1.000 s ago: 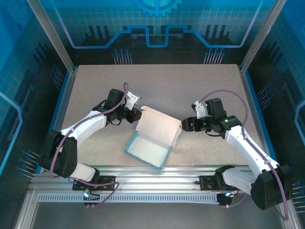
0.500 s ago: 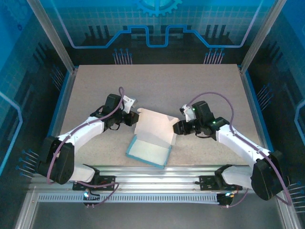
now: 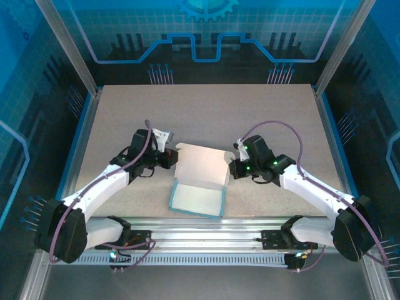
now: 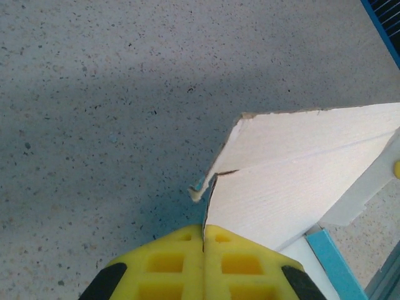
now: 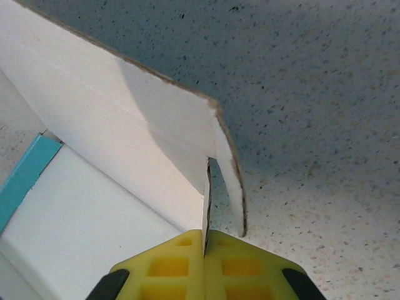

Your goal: Fold the paper box

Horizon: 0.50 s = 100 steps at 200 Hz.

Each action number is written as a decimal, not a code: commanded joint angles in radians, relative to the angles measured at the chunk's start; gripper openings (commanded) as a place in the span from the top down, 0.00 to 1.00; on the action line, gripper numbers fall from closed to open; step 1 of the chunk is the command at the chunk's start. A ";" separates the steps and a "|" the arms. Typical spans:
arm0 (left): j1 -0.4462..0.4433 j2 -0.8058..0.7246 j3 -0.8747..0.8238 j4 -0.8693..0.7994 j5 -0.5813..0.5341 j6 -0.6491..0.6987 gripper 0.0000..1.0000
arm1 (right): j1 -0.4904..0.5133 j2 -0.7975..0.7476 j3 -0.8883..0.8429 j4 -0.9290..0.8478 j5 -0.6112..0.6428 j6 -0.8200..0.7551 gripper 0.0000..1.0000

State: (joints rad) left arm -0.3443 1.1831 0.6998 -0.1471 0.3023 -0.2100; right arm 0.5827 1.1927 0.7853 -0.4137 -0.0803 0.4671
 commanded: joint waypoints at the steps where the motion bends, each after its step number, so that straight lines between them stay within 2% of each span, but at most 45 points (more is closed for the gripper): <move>1: -0.027 -0.038 -0.019 0.028 -0.004 -0.055 0.94 | 0.030 -0.003 0.058 0.037 0.063 0.018 0.94; 28: -0.049 -0.040 -0.011 0.058 -0.056 -0.080 0.94 | 0.052 0.007 0.088 0.040 0.162 0.007 0.96; 55: -0.073 -0.013 -0.011 0.157 -0.115 -0.115 0.93 | 0.066 0.022 0.109 0.094 0.248 -0.011 0.99; 100: -0.097 0.086 0.017 0.285 -0.185 -0.088 0.93 | 0.076 0.060 0.076 0.285 0.330 -0.043 1.00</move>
State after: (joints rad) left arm -0.4088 1.2247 0.6968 0.0193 0.1333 -0.2985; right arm 0.6296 1.2282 0.8566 -0.3183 0.1978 0.4545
